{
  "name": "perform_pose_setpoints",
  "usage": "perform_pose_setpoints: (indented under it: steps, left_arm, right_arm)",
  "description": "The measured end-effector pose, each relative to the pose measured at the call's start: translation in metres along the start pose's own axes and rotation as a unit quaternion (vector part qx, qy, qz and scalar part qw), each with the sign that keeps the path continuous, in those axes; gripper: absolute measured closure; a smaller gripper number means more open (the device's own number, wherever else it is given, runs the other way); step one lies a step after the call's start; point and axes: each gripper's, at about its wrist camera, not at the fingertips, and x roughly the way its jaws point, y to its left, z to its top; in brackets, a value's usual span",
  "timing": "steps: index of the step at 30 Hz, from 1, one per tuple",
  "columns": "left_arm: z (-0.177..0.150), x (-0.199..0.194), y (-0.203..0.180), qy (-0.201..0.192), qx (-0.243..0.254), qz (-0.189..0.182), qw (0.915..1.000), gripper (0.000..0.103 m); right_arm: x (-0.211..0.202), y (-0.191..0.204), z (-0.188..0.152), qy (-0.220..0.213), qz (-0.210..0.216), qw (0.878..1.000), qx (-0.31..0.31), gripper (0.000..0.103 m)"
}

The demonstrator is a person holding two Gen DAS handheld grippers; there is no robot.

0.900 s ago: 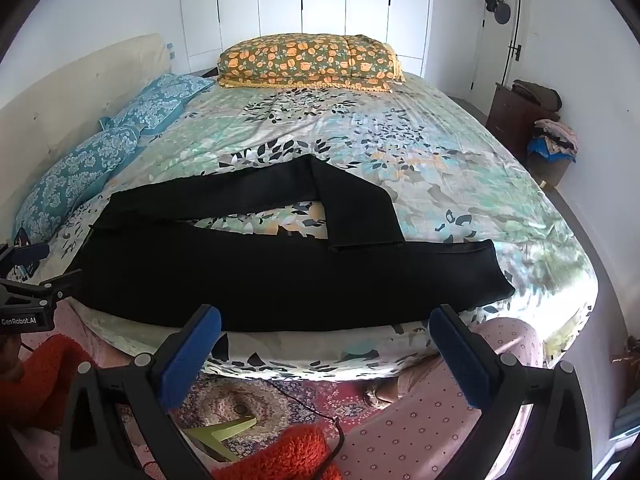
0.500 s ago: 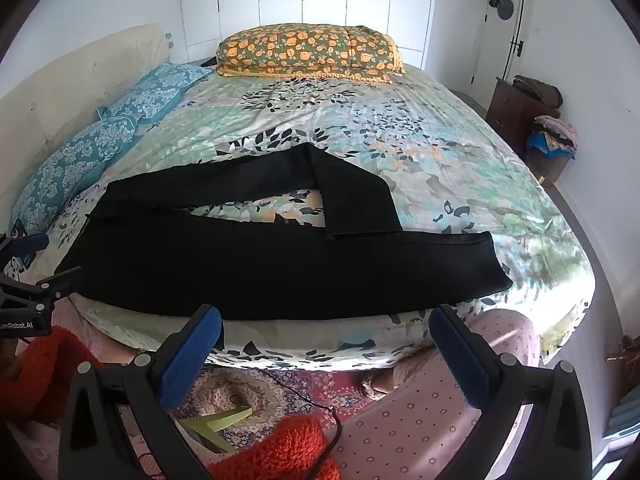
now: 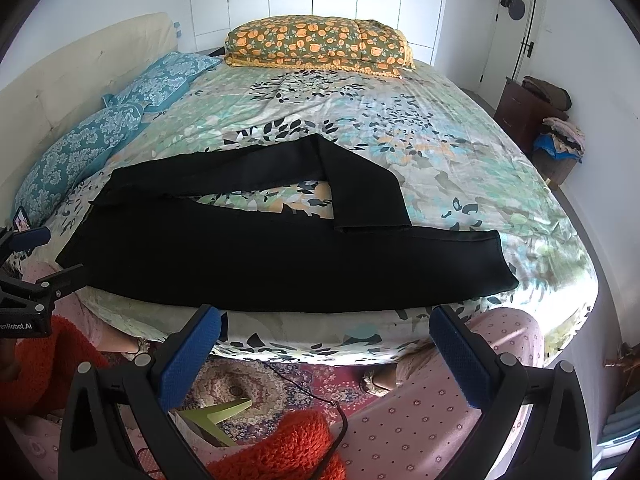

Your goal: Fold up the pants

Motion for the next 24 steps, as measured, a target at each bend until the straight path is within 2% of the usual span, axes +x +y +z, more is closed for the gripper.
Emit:
perform_pose_setpoints:
  steps: [15, 24]
  left_arm:
    - [-0.010, -0.007, 0.009, -0.008, -0.021, 0.005, 0.9997, 0.001]
    - [-0.010, -0.006, 0.015, -0.005, -0.032, 0.006, 0.9995, 0.001]
  right_arm:
    - [-0.001, 0.018, 0.001, -0.001, 0.012, 0.999, -0.033, 0.000]
    - [-0.002, 0.019, -0.001, -0.002, 0.016, 0.999, -0.030, 0.000]
